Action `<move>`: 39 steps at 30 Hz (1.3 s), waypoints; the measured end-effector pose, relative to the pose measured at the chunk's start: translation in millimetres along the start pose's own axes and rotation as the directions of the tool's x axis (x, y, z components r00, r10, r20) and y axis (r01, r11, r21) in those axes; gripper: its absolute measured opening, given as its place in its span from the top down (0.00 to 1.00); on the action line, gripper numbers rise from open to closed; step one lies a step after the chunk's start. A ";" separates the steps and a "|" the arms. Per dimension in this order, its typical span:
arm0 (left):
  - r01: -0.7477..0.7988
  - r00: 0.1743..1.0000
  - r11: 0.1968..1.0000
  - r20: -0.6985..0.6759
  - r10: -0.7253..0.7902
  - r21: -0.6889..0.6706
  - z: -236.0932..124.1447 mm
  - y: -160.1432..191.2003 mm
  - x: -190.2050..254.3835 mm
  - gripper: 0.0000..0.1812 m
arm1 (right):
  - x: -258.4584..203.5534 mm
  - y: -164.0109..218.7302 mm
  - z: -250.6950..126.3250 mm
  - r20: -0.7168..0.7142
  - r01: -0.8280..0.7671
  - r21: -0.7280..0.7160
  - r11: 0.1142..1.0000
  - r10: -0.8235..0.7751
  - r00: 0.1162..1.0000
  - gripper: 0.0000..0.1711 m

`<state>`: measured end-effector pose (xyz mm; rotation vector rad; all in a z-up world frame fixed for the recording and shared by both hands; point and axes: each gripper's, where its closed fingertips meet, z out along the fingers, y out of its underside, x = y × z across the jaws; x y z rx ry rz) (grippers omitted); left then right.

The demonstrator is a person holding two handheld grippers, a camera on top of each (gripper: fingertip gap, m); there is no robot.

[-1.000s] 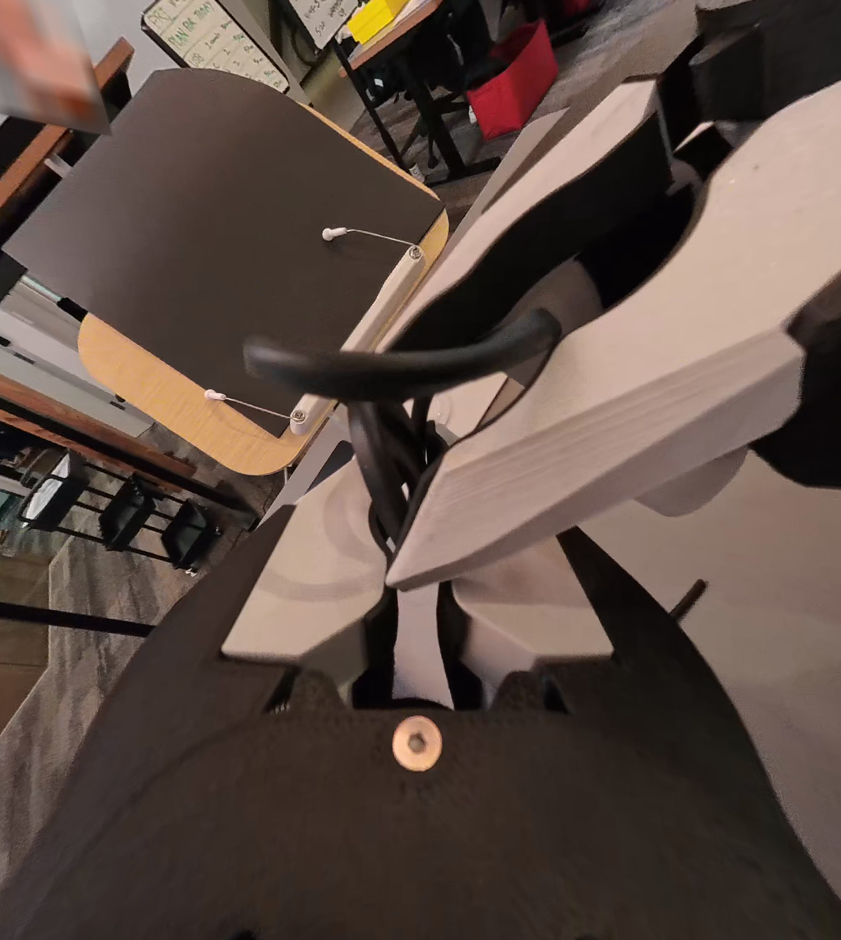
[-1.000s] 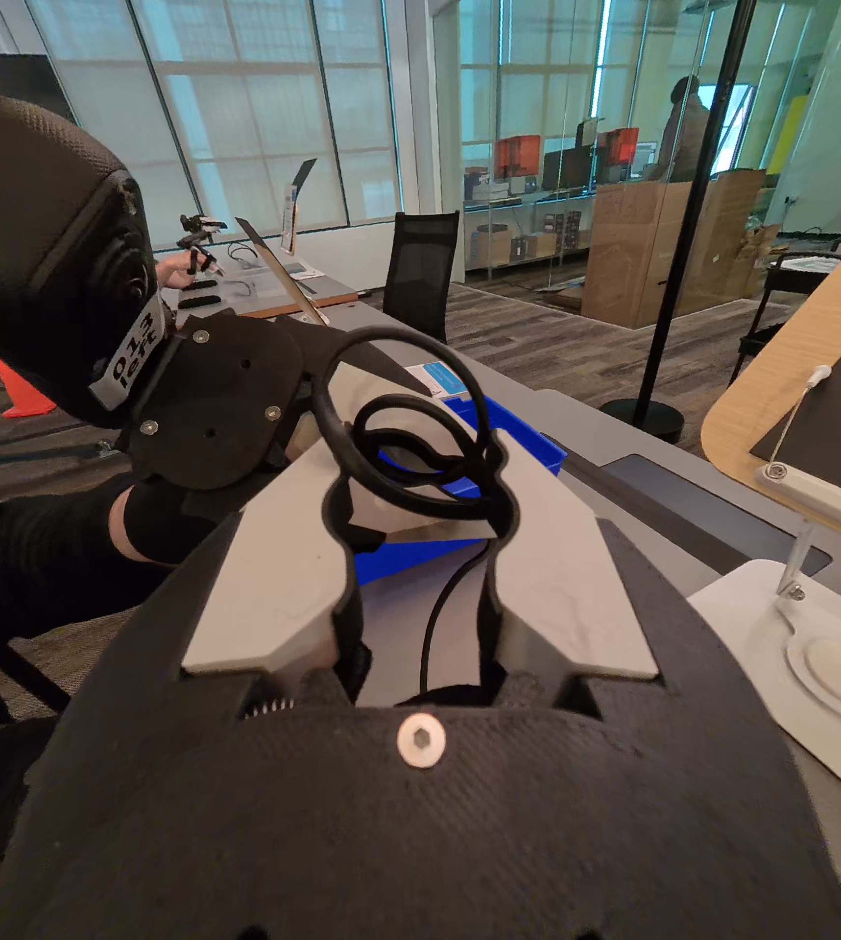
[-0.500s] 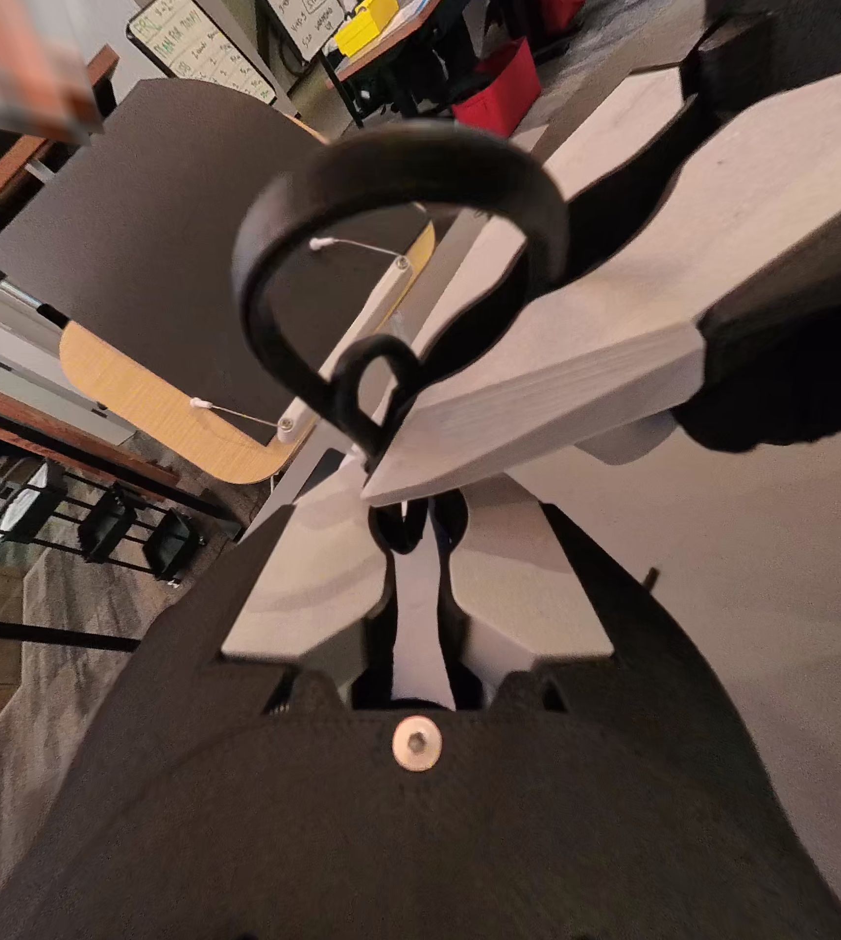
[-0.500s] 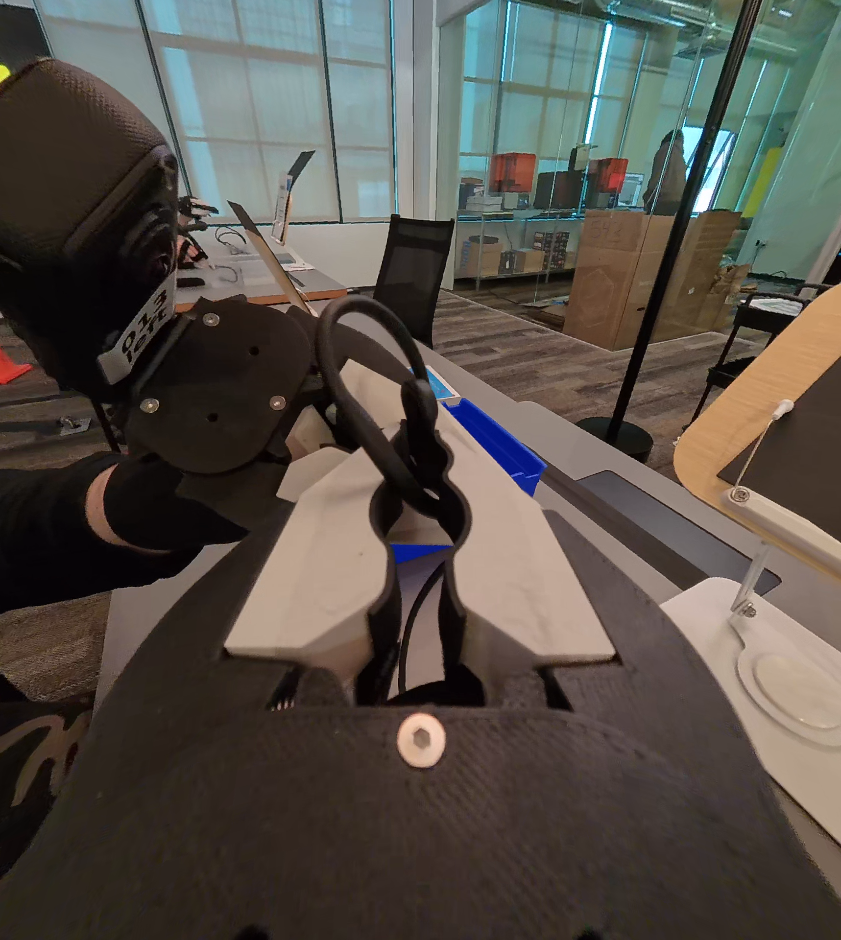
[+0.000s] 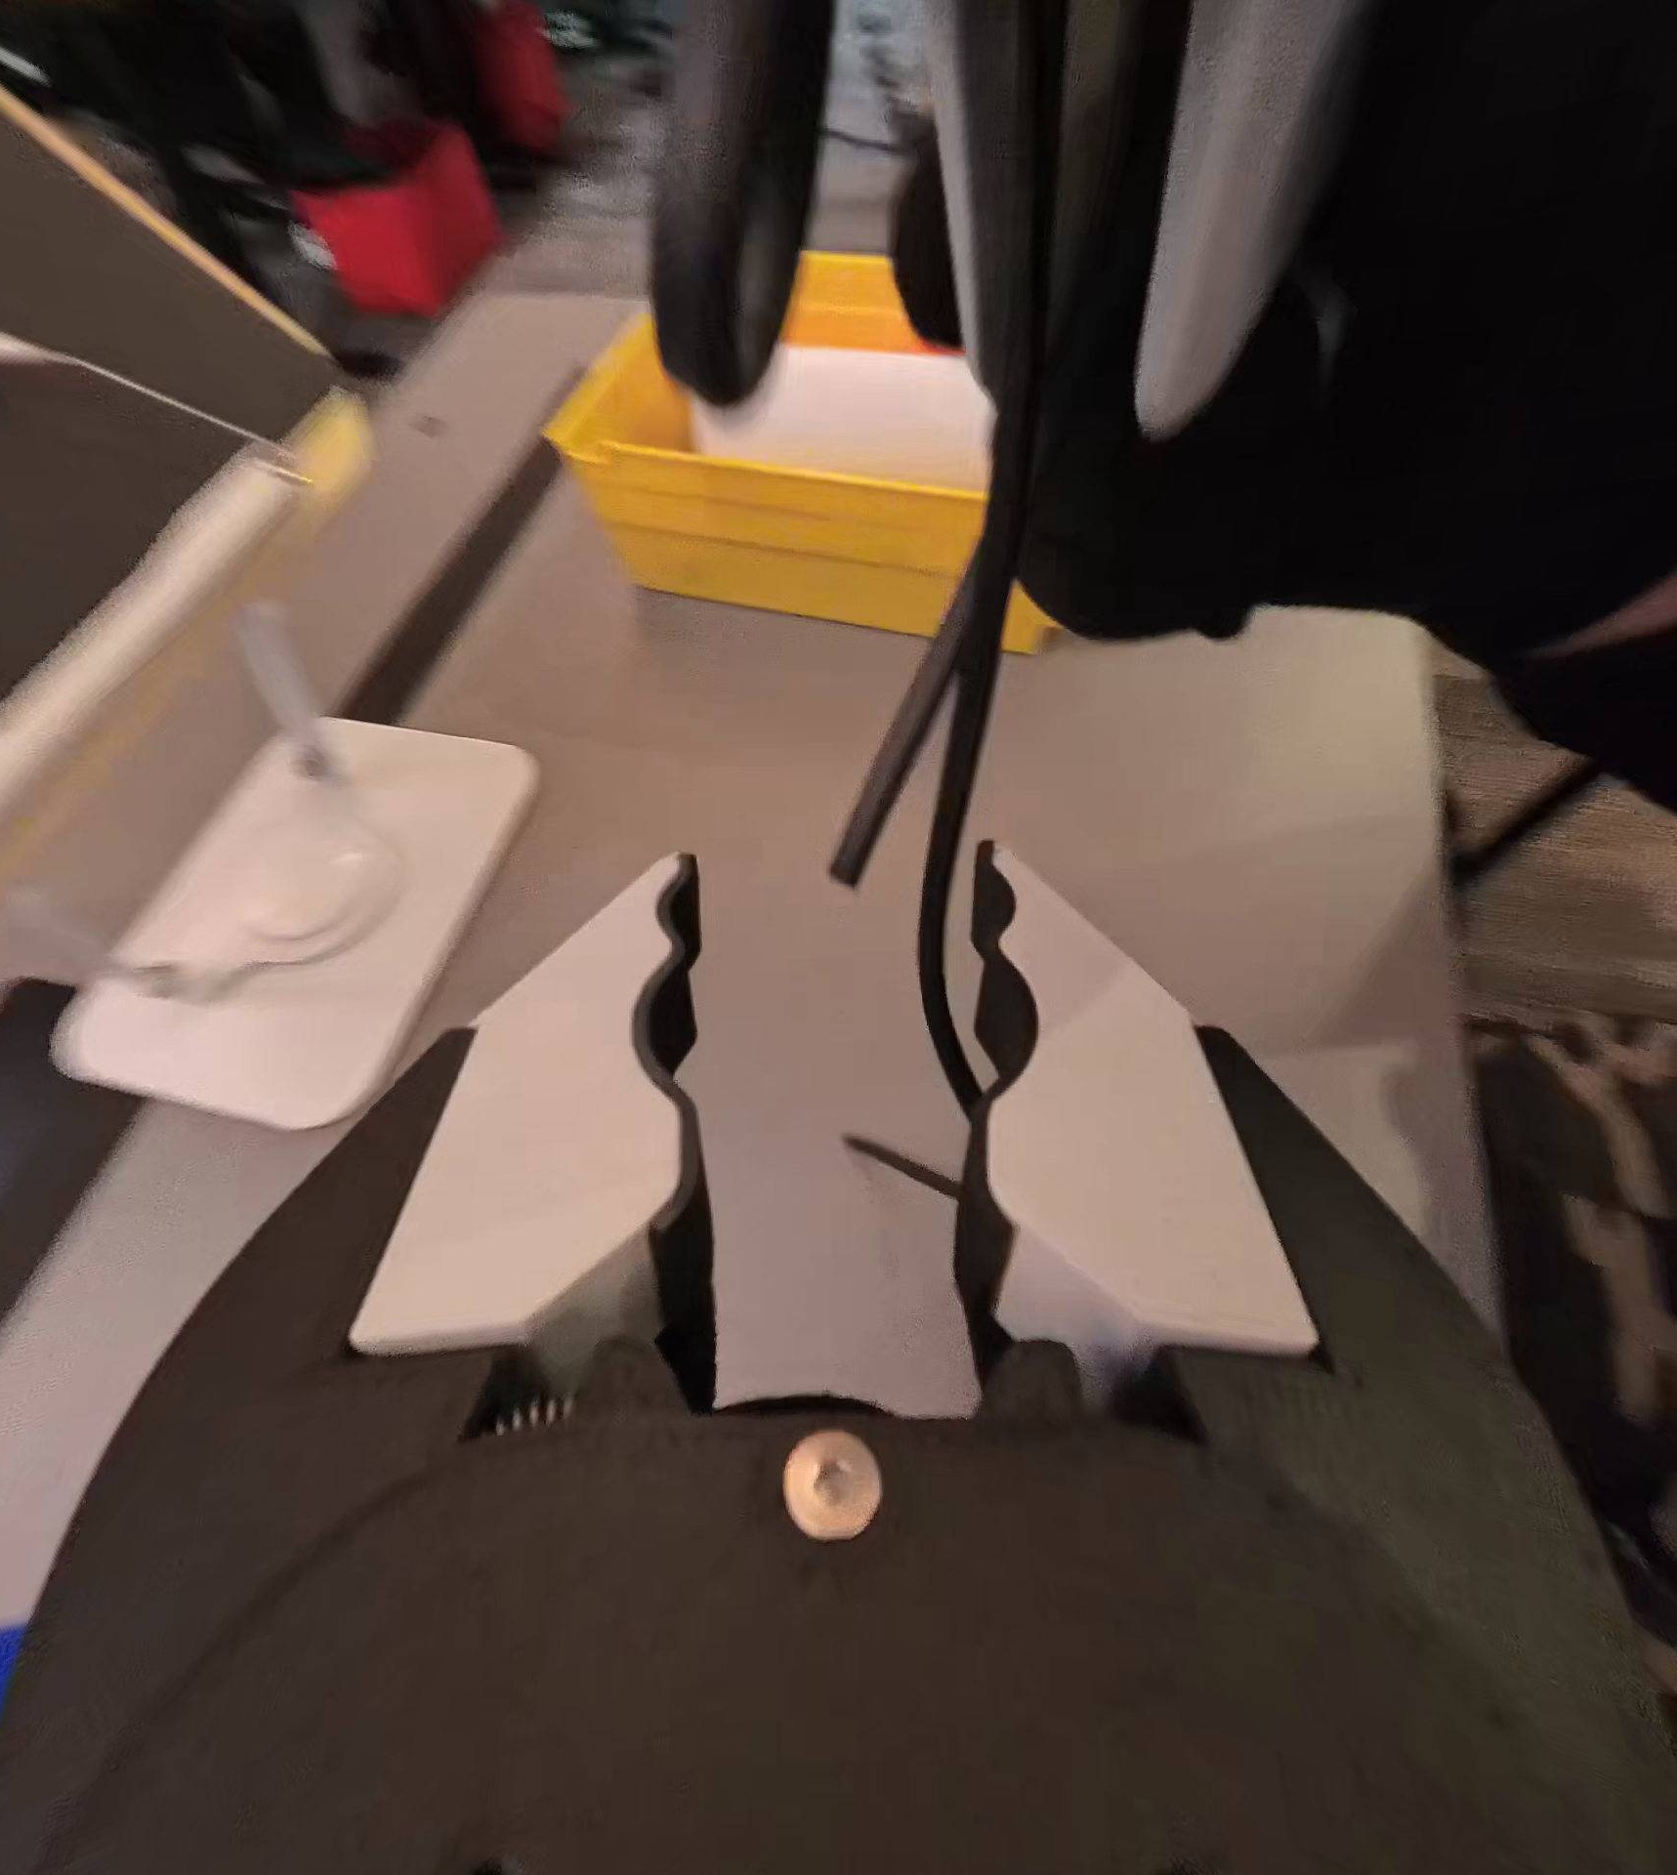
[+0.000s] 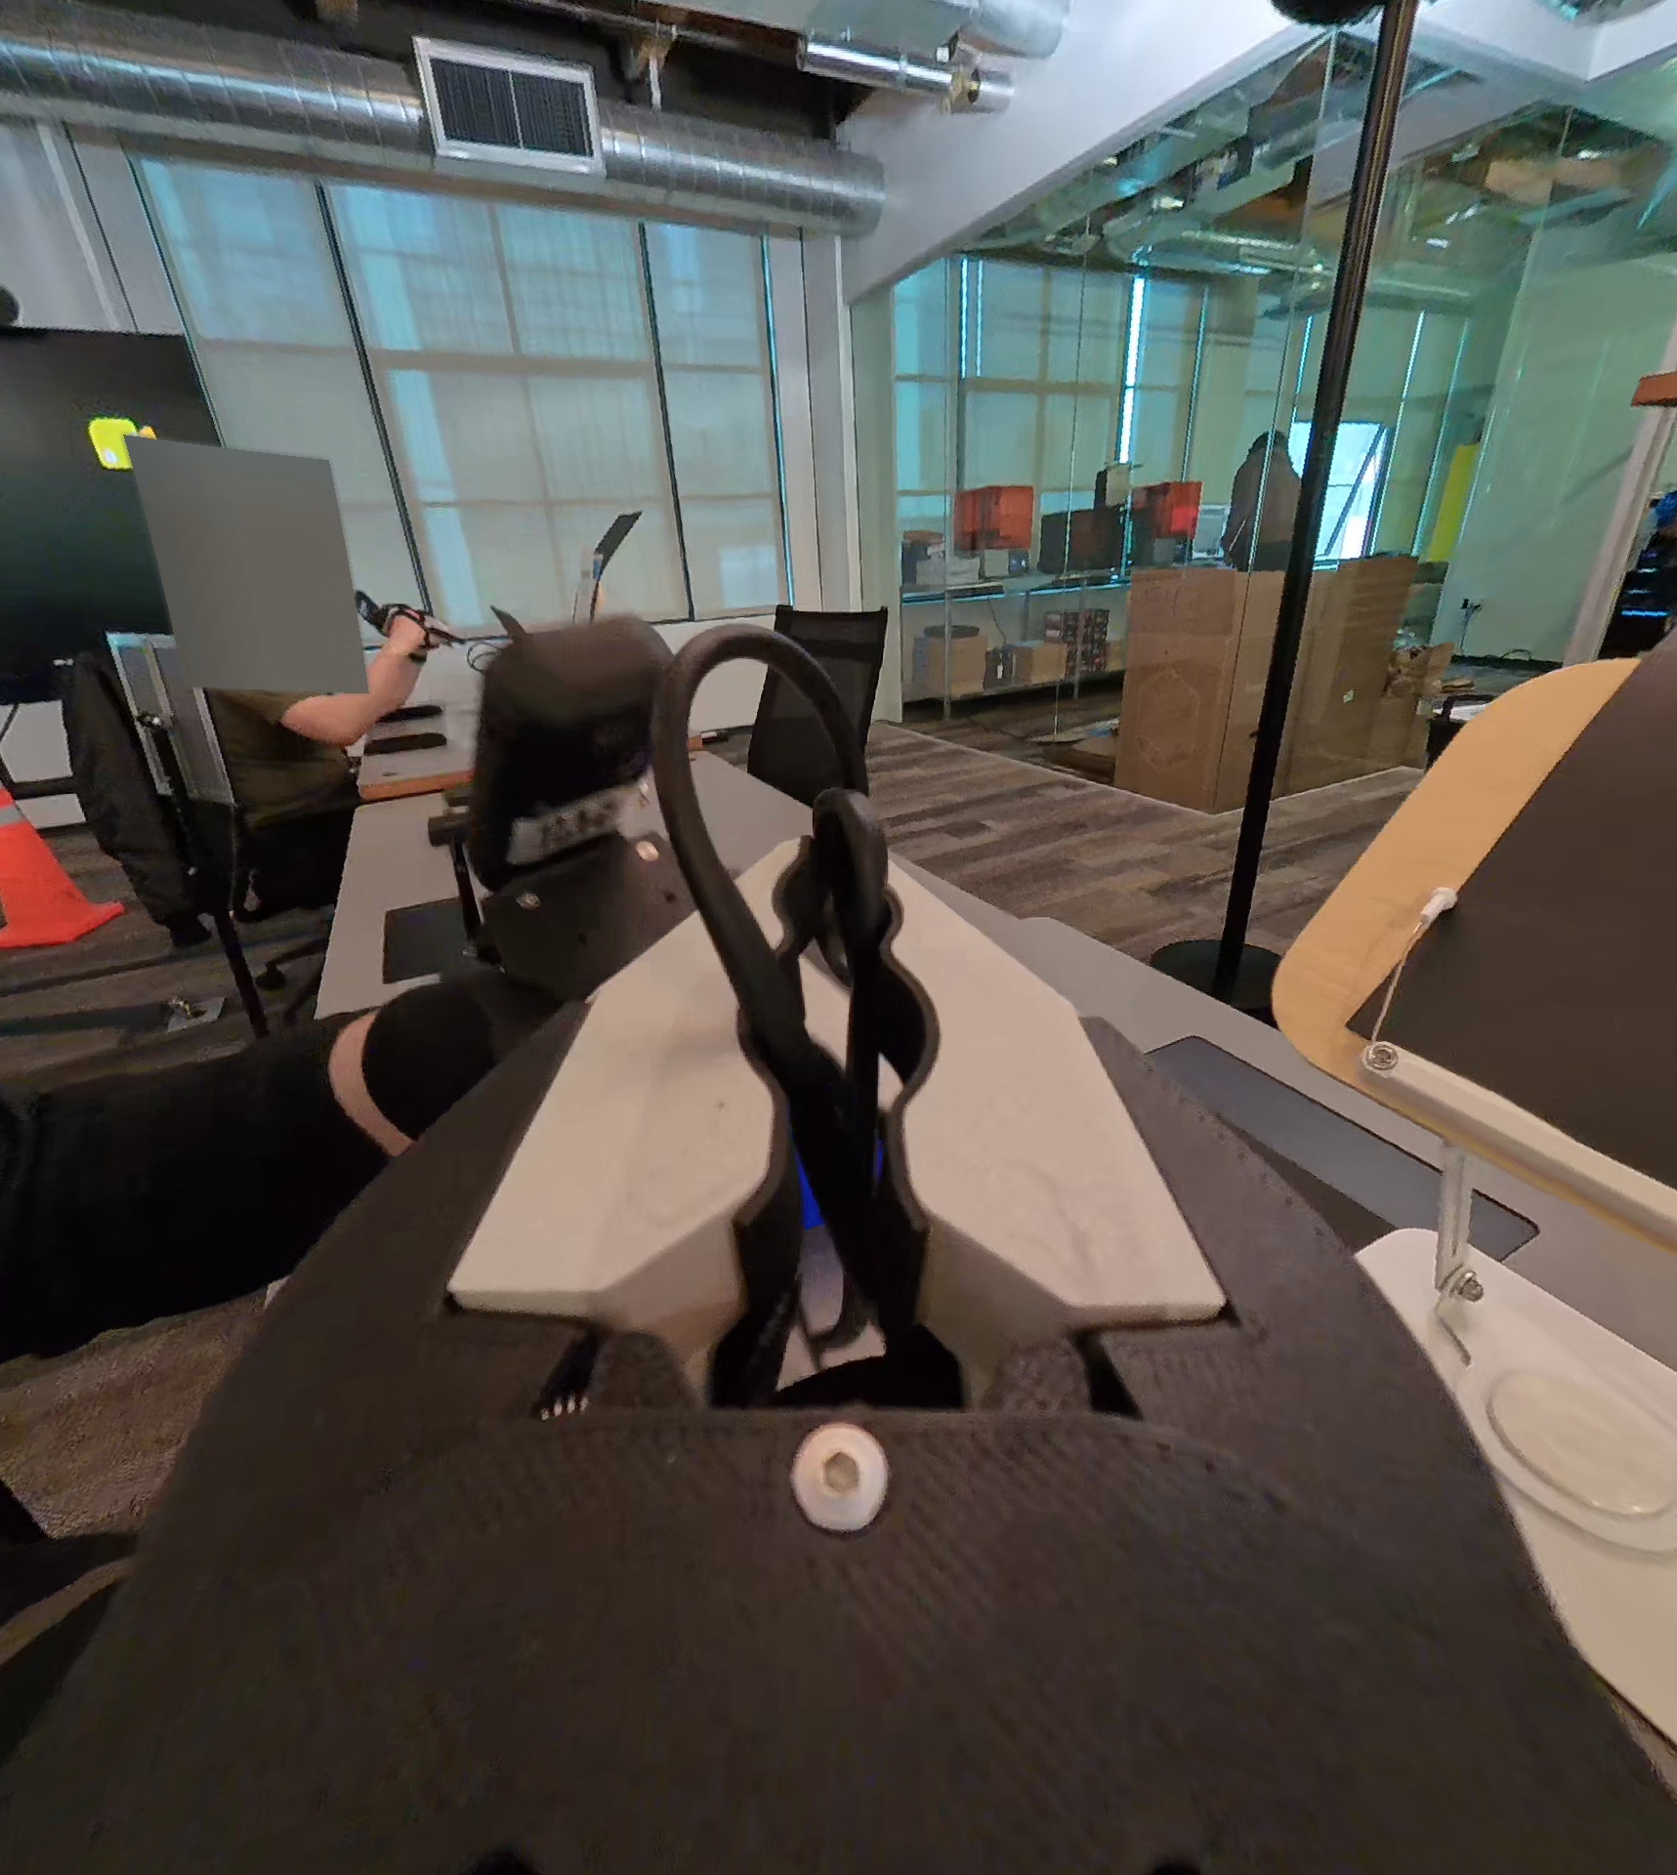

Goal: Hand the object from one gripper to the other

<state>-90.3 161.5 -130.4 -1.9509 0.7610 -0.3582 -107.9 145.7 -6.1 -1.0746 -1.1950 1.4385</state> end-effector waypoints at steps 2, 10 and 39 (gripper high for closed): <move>0.038 0.993 0.998 -0.113 -0.043 -0.043 12.5 13.8 14.8 0.72 | 3.5 -5.1 -4.7 -0.008 -0.005 0.012 1.000 0.005 1.000 0.98; 0.005 0.960 0.990 -0.277 -0.045 -0.143 55.6 48.1 58.5 0.96 | 8.6 -15.9 -14.0 -0.013 -0.016 0.047 0.999 0.017 1.000 0.98; -0.063 0.997 0.981 -0.033 0.070 0.181 -44.3 -43.1 10.8 0.99 | 0.6 45.8 -2.8 0.055 0.304 -0.308 0.901 -0.302 0.952 0.97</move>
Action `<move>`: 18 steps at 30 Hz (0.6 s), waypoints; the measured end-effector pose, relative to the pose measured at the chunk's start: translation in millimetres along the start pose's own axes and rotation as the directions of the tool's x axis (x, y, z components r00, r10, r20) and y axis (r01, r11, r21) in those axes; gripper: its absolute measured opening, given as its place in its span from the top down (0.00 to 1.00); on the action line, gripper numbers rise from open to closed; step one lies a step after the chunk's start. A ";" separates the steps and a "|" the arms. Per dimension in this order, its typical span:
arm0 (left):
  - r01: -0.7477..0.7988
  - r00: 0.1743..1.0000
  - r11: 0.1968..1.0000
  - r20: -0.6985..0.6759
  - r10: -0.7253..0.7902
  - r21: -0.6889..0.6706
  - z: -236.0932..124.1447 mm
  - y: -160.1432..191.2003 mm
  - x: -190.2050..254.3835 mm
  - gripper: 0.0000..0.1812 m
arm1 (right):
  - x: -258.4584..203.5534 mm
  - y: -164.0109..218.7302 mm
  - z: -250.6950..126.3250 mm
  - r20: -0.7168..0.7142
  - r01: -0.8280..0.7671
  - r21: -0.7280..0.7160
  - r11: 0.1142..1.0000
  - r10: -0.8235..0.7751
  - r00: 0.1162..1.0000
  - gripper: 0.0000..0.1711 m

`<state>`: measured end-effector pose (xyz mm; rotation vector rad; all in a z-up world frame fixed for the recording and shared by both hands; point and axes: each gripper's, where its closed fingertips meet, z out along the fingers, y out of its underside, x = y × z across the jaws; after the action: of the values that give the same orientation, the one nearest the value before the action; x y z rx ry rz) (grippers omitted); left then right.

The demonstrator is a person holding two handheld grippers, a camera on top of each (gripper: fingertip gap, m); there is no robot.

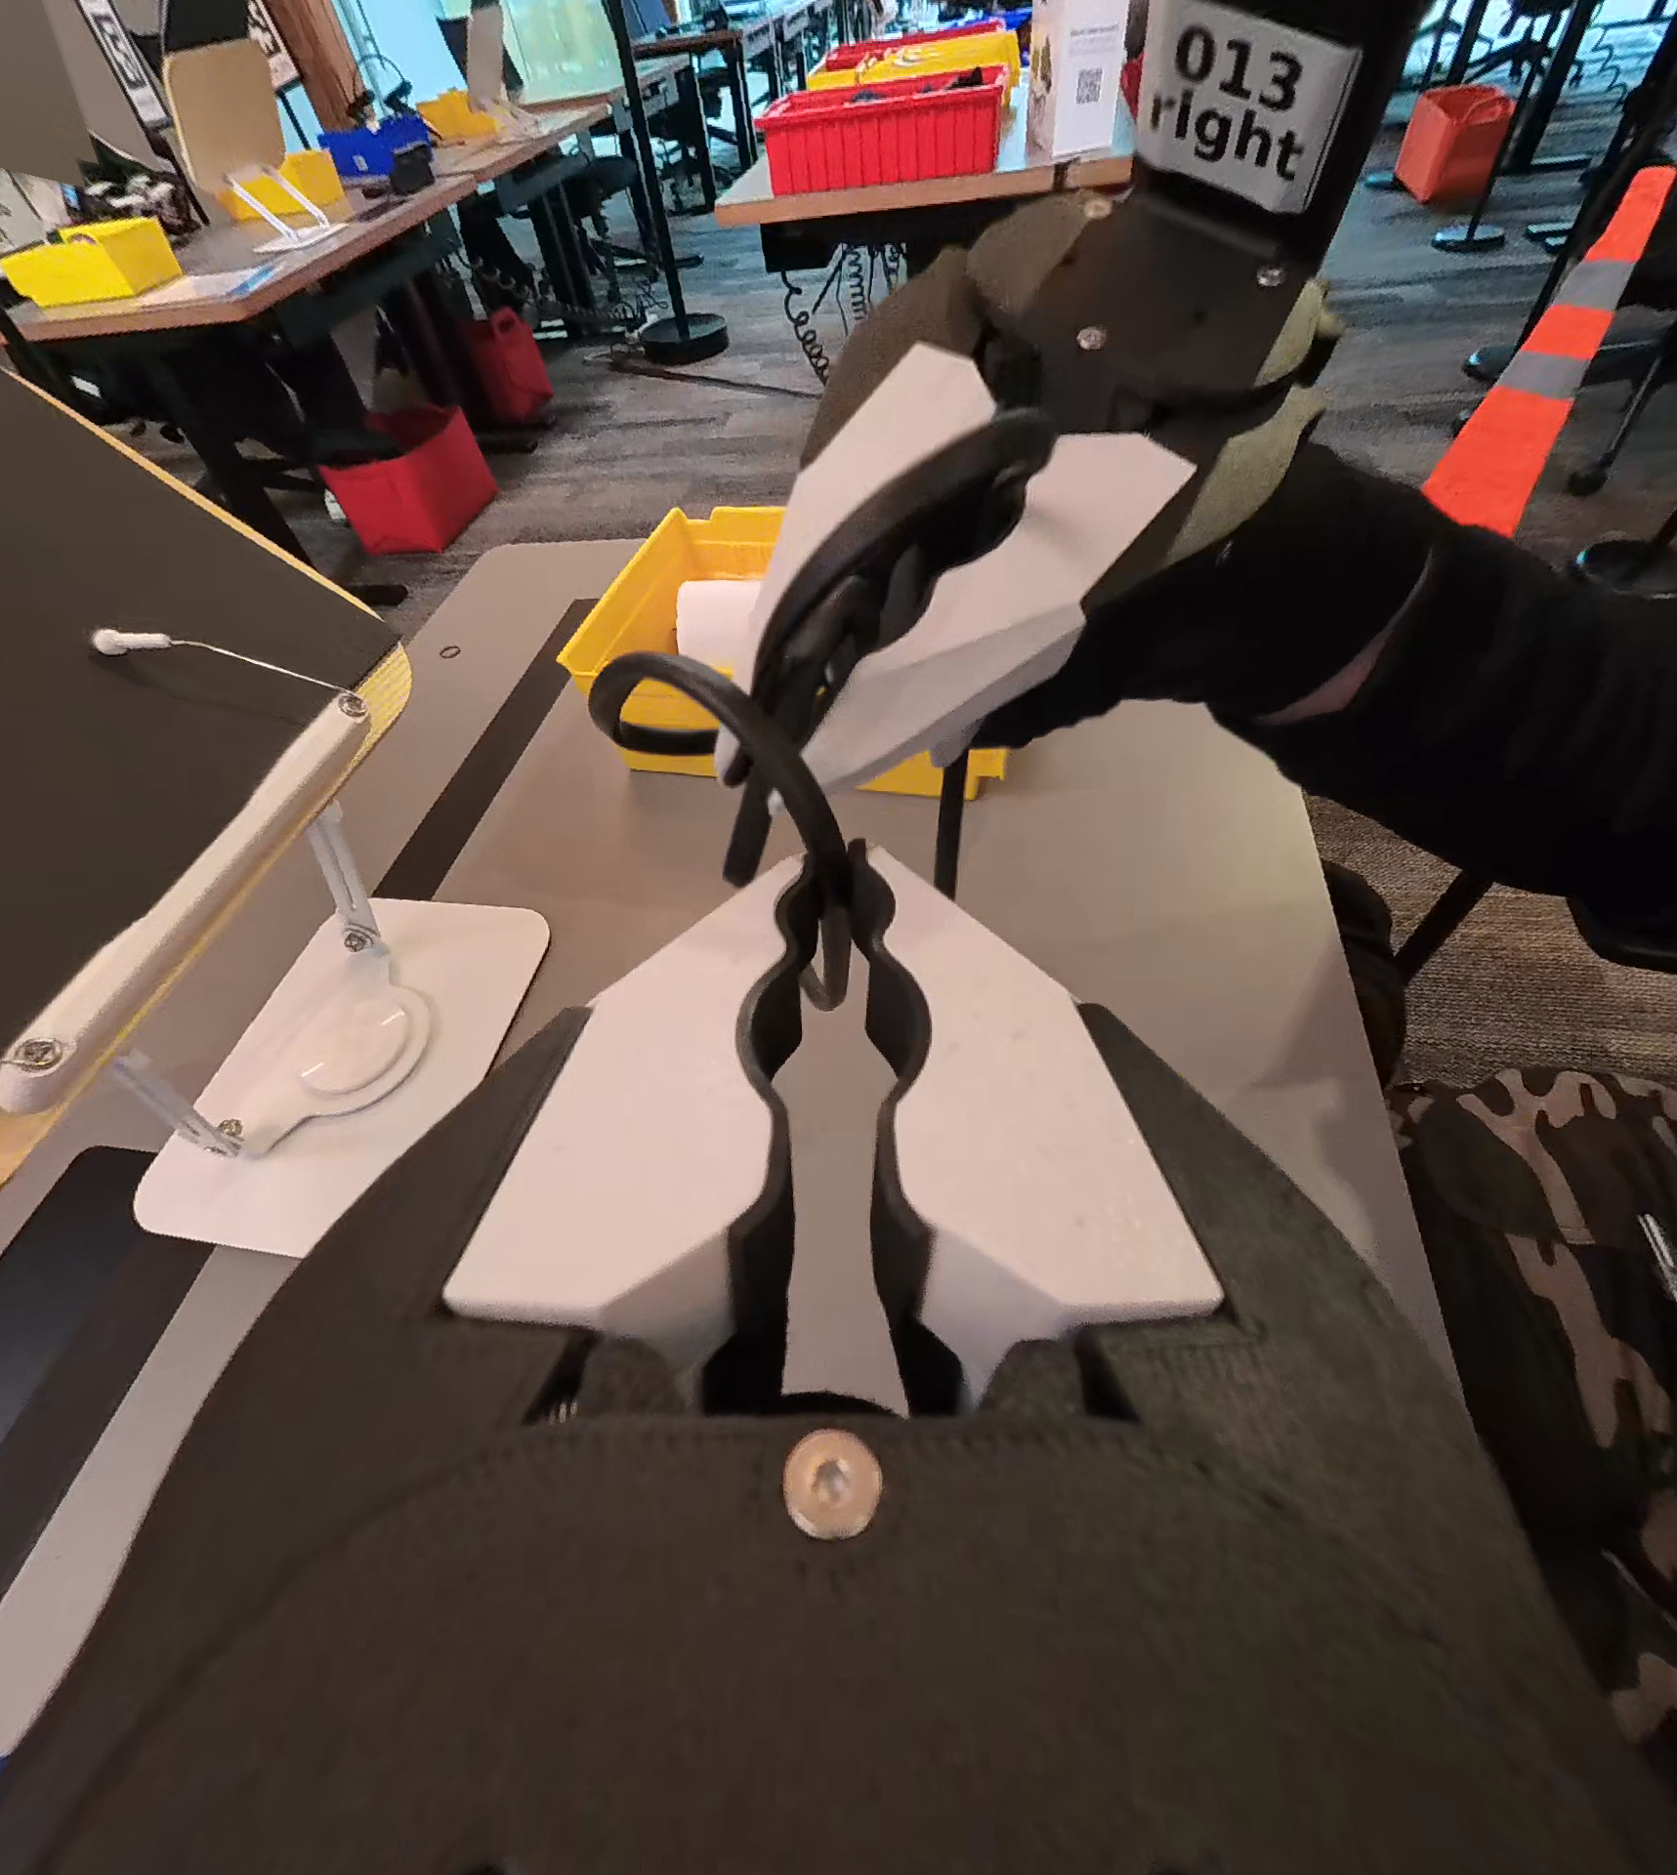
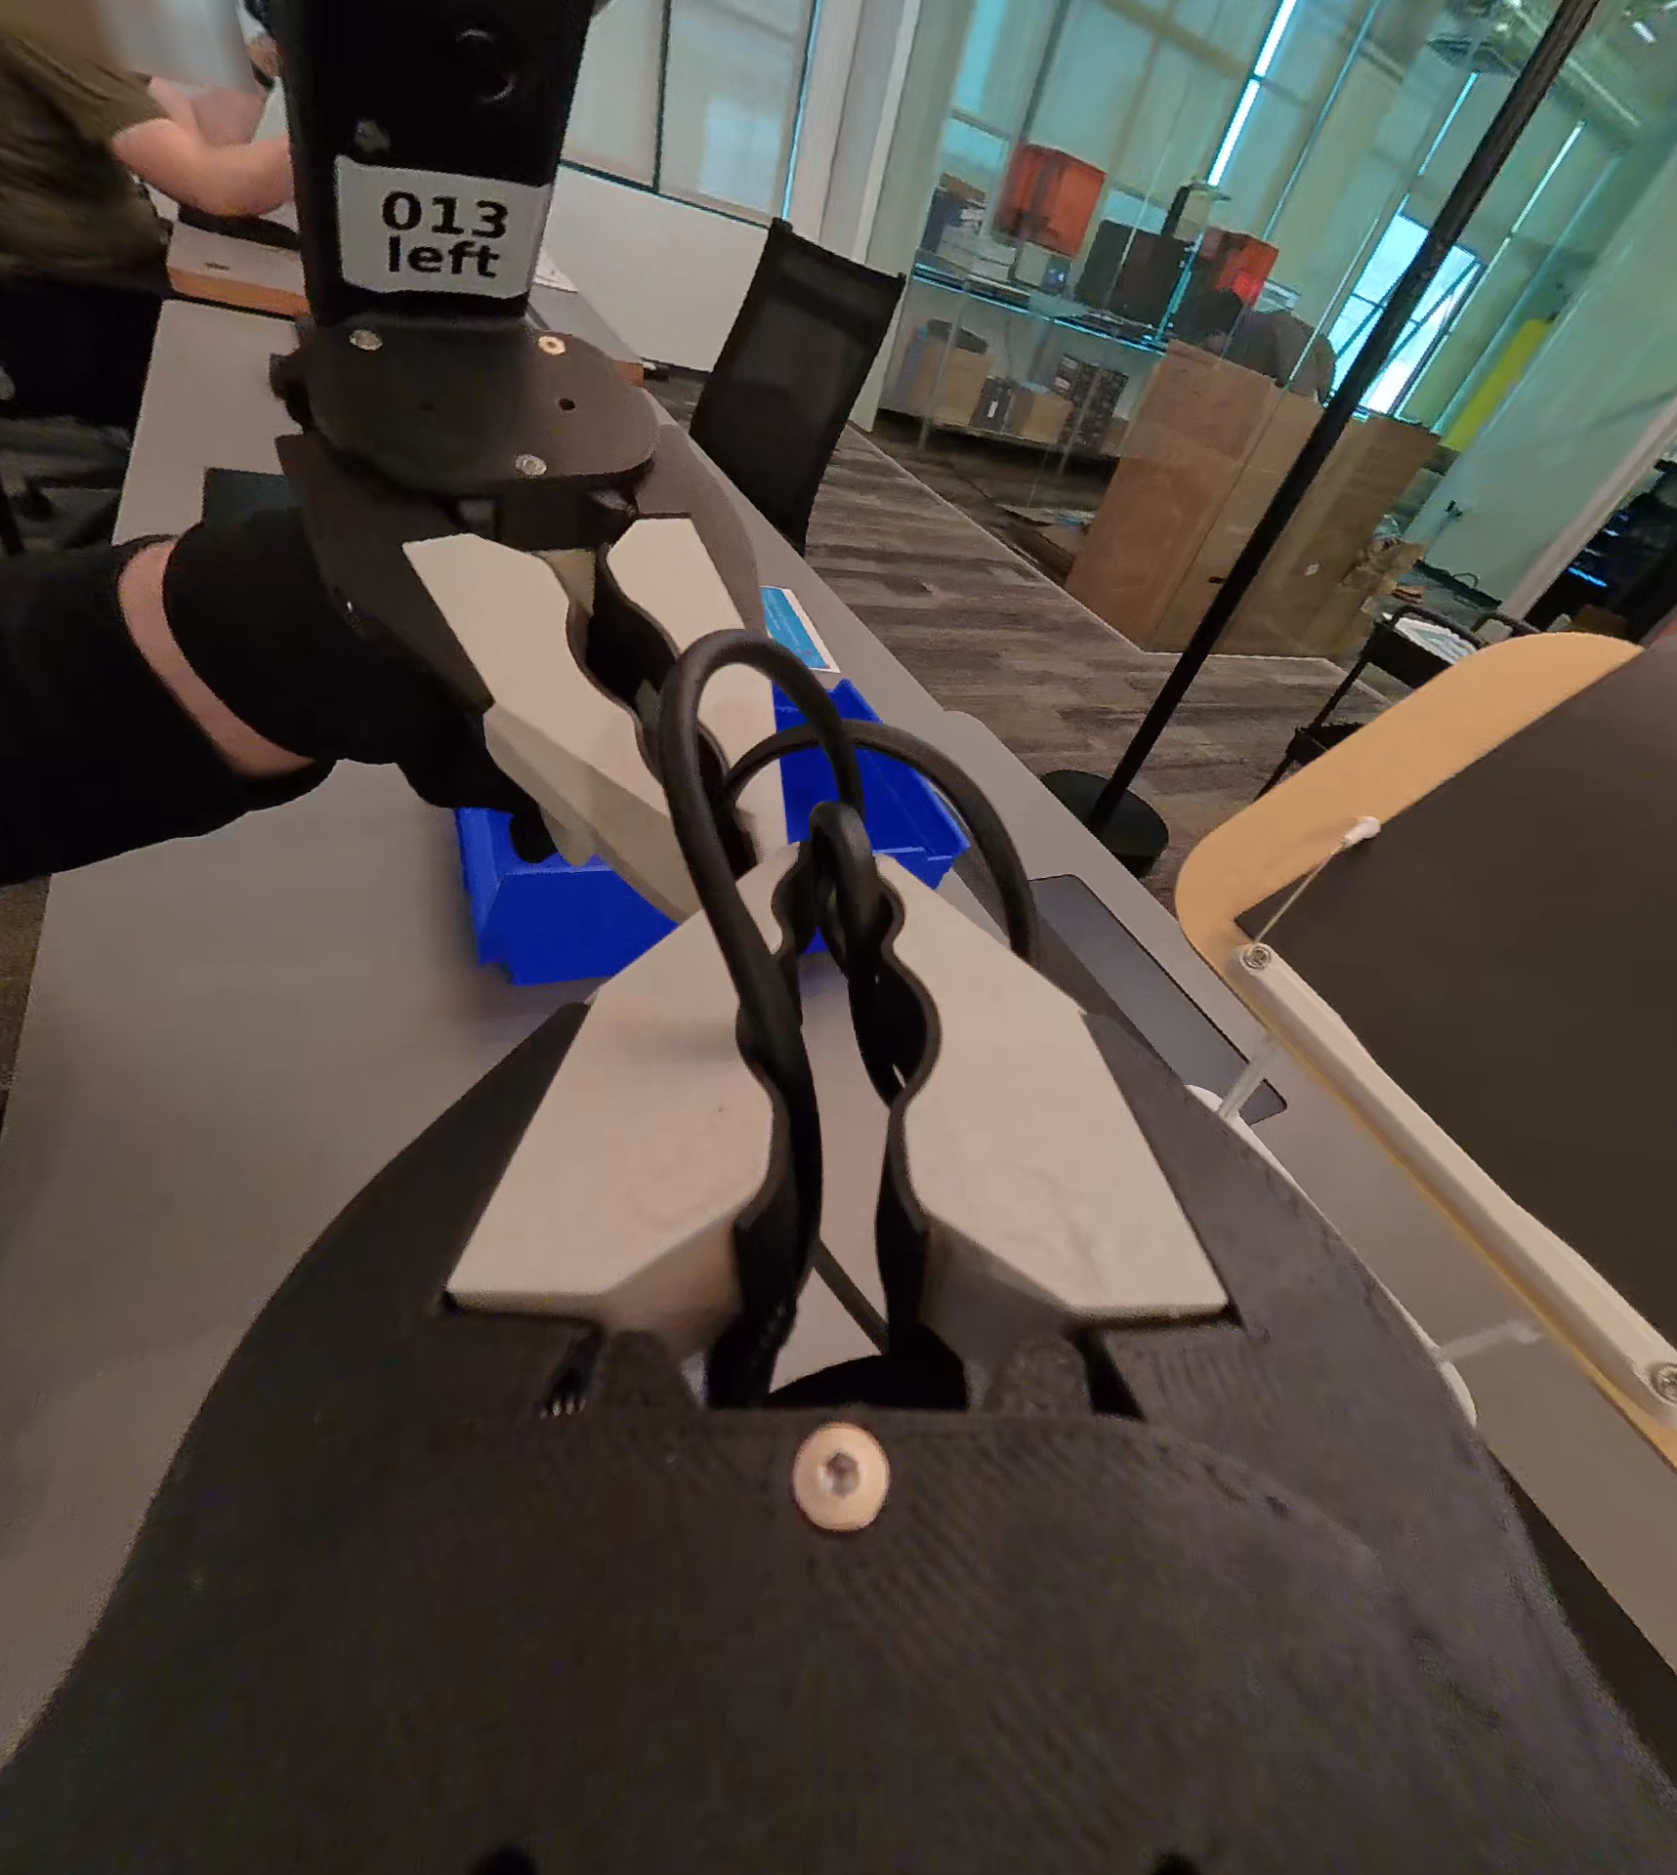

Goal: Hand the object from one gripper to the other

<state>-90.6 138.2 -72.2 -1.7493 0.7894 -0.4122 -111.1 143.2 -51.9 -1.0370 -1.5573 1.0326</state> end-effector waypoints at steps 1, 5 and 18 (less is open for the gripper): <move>-0.001 1.000 1.000 0.000 0.001 0.007 -0.5 -1.0 0.0 0.99 | -2.3 0.1 1.3 0.009 0.003 0.001 1.000 -0.003 1.000 0.97; 0.004 1.000 1.000 0.008 -0.005 0.017 -1.8 -2.0 -2.3 0.99 | -5.6 1.5 3.7 0.016 0.028 -0.005 1.000 -0.028 0.999 0.97; 0.088 0.995 0.987 -0.052 -0.081 0.134 -6.7 -17.9 -0.3 0.99 | -3.3 -4.6 -5.2 0.066 -0.056 0.068 0.996 0.052 0.996 0.97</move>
<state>-89.6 136.5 -53.2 -1.6544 0.7046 -0.5527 -106.1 139.4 -47.4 -1.0117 -1.5409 1.1591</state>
